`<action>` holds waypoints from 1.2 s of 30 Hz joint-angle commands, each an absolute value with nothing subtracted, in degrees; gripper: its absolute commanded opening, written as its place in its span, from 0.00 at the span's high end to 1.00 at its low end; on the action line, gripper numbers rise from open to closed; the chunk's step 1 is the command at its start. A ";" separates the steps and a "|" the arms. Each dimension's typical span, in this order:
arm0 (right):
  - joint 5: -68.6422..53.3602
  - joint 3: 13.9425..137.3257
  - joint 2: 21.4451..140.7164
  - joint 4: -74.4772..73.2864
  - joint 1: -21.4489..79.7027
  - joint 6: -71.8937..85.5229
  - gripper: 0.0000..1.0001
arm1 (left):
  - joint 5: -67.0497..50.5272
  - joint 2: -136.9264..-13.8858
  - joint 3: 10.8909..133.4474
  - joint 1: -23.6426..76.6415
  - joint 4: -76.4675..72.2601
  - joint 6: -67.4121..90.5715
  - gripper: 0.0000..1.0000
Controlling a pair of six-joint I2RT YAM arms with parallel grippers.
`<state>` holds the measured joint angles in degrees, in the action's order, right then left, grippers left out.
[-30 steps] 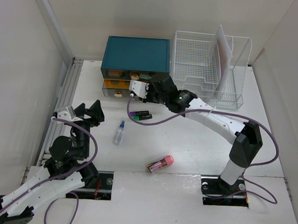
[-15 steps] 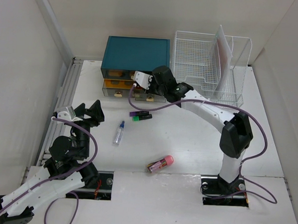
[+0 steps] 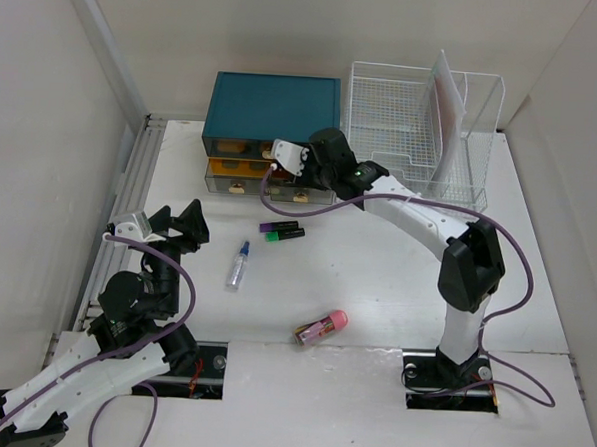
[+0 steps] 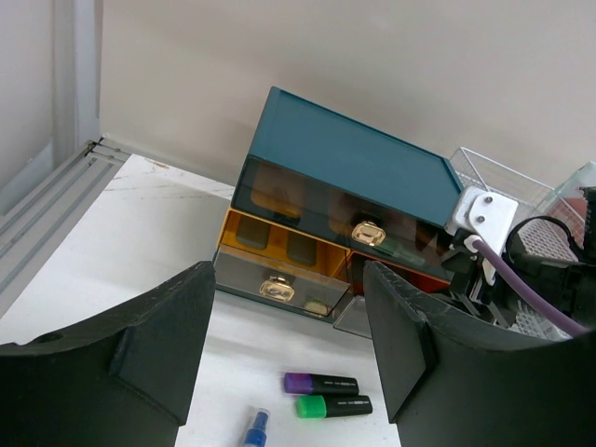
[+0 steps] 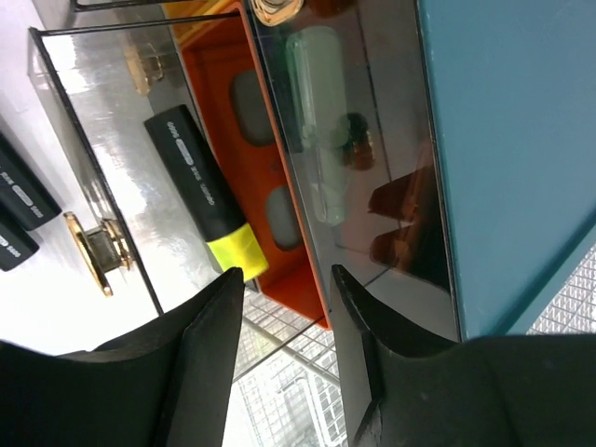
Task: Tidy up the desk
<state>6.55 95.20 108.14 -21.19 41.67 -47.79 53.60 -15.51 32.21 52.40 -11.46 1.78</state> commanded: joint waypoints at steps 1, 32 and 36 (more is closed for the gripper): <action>4.75 96.95 106.17 -21.79 41.75 -46.50 0.52 | 53.70 -15.29 31.82 52.38 -13.18 1.49 0.38; -17.32 93.77 116.01 -31.82 46.05 -53.61 0.59 | 52.12 -15.29 31.82 52.38 -13.18 1.49 0.38; -16.79 94.92 118.29 -32.43 46.05 -52.38 0.59 | 52.12 -15.29 31.82 52.38 -13.18 1.49 0.38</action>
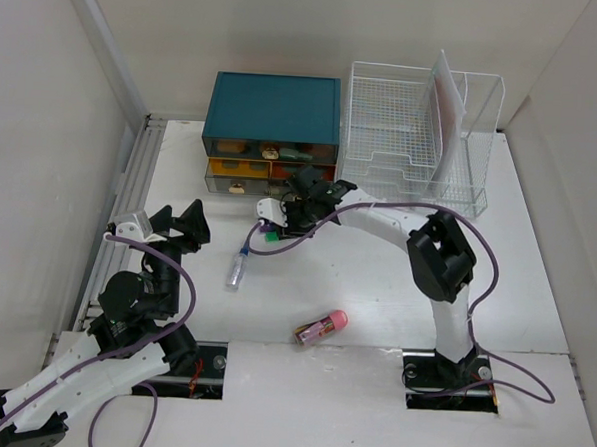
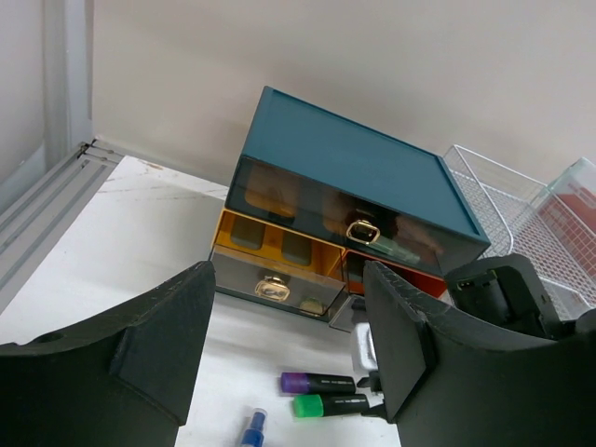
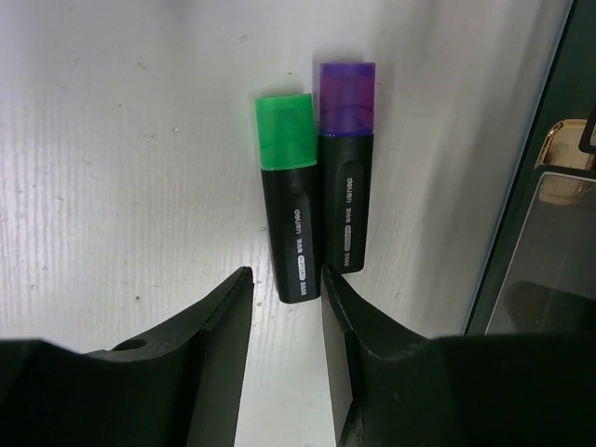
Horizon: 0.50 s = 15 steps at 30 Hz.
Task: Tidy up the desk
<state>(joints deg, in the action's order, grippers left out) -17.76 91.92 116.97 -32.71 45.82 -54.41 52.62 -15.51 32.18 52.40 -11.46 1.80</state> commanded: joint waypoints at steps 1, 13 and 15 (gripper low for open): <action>-16.79 94.92 119.00 -32.43 46.58 -52.38 0.59 | 52.12 -15.29 31.82 52.38 -13.18 1.49 0.38; -14.86 96.59 122.61 -32.96 46.58 -51.33 0.58 | 49.39 -13.10 31.29 52.38 -12.66 0.44 0.30; -14.85 96.59 123.13 -32.96 46.58 -51.33 0.58 | 49.39 -13.10 31.29 52.38 -12.66 0.44 0.29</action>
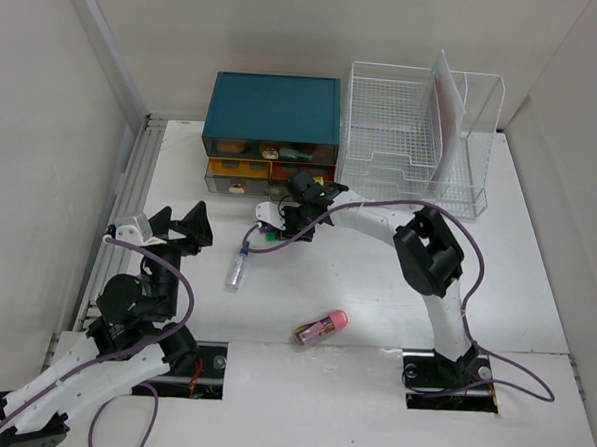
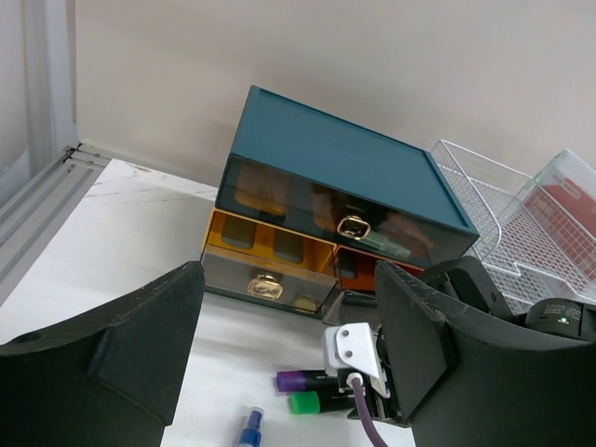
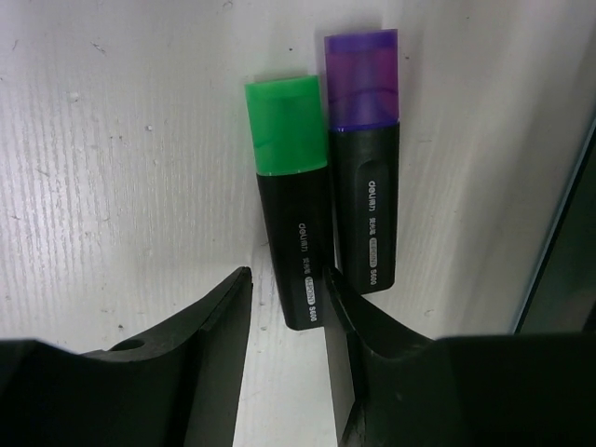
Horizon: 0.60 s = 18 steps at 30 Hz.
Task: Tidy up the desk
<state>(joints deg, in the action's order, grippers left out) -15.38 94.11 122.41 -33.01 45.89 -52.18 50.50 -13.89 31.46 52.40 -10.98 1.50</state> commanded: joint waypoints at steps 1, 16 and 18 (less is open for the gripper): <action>-14.85 96.59 123.13 -32.96 46.58 -51.33 0.58 | 49.39 -13.10 31.29 52.38 -12.66 0.44 0.29; -16.87 101.42 129.02 -41.03 46.58 -51.85 0.62 | 48.87 -13.10 31.29 52.38 -12.66 0.44 0.28; -17.40 102.04 129.64 -41.57 46.58 -51.86 0.75 | 48.87 -13.10 31.29 52.38 -12.66 0.44 0.28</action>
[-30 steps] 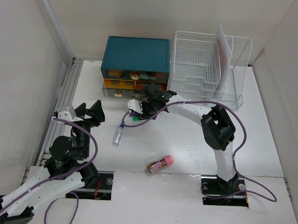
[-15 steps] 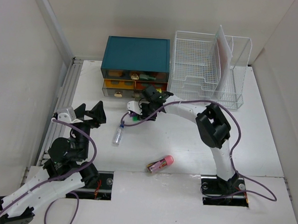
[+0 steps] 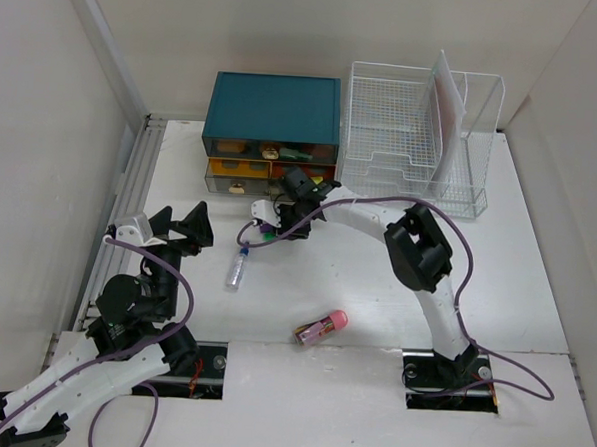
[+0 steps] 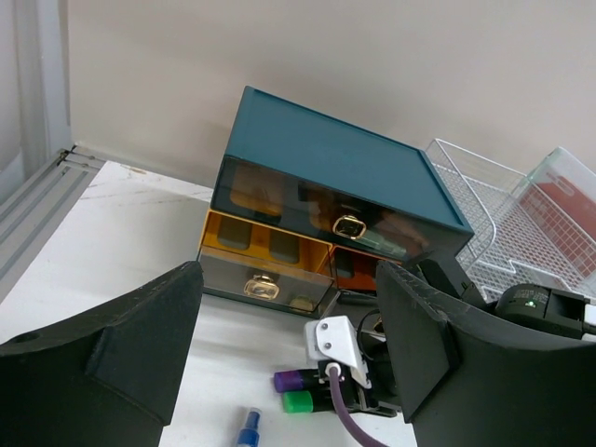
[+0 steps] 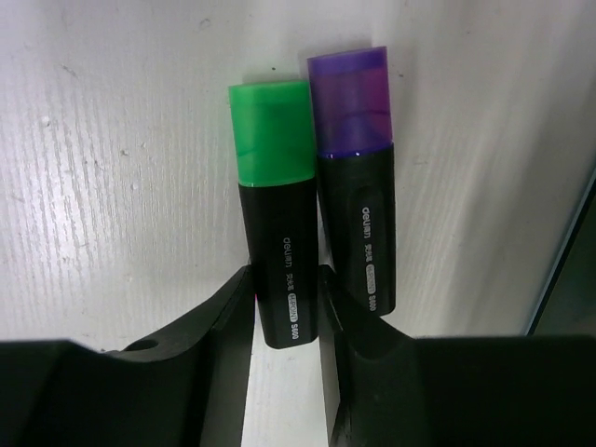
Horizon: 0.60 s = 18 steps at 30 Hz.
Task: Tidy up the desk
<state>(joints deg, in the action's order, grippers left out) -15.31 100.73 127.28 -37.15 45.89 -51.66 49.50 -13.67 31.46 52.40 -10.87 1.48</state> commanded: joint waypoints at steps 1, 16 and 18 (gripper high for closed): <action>-17.40 102.04 129.64 -42.09 46.58 -51.86 0.80 | 48.87 -13.10 31.29 52.38 -12.66 -0.08 0.28; -27.41 99.14 111.56 -41.57 47.64 -50.19 0.95 | 48.87 -13.10 31.29 52.38 -12.66 -0.09 0.28; -28.92 99.14 109.17 -40.79 47.64 -49.39 0.95 | 48.87 -13.10 31.29 52.38 -13.18 -0.09 0.28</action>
